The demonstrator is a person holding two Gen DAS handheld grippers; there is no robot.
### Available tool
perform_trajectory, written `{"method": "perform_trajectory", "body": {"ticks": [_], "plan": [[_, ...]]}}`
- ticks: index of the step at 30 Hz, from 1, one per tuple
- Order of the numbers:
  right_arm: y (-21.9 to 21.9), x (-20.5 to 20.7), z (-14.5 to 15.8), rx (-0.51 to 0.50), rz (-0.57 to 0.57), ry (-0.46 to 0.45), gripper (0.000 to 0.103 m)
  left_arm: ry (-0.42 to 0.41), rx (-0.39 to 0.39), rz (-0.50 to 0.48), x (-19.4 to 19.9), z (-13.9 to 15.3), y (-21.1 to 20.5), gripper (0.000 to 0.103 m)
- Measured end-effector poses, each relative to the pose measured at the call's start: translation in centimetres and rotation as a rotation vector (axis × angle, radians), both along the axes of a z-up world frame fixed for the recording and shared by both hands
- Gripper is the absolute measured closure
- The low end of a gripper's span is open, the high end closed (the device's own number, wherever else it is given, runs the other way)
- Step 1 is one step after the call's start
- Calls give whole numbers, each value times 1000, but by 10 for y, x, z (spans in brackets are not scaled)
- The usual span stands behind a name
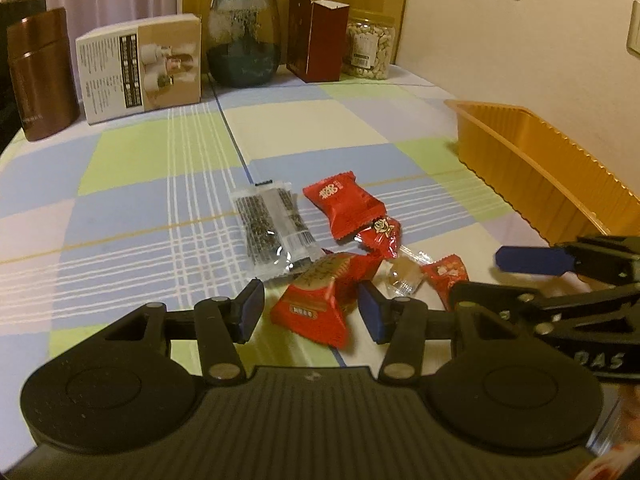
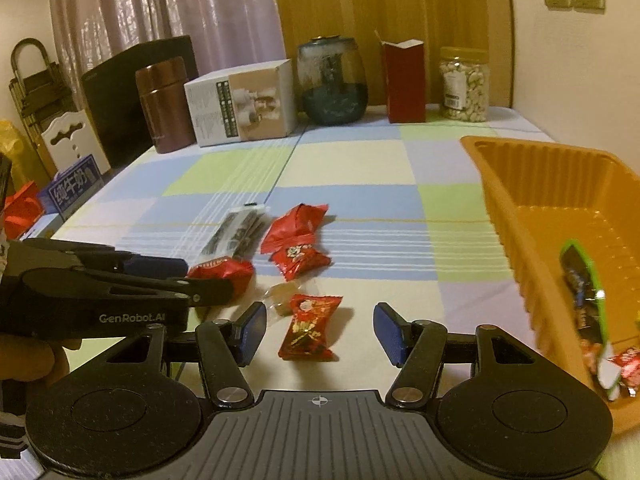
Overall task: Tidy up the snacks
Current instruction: 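Return both tools to the pile and close the right tool on a red candy, then grasp the large red packet with the left tool while the right tool holds its red candy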
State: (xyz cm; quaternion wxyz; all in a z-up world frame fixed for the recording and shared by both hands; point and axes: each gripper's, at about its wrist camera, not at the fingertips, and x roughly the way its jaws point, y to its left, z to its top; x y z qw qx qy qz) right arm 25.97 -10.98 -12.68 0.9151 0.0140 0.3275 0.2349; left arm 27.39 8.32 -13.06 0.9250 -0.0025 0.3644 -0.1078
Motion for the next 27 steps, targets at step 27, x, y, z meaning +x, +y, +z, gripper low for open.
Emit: {"method": "perform_trajectory", "body": {"ticks": [27], "plan": [[-8,5,-5,-42,-65,19,82,31,-34,52,-7,-4,-4,68]]}}
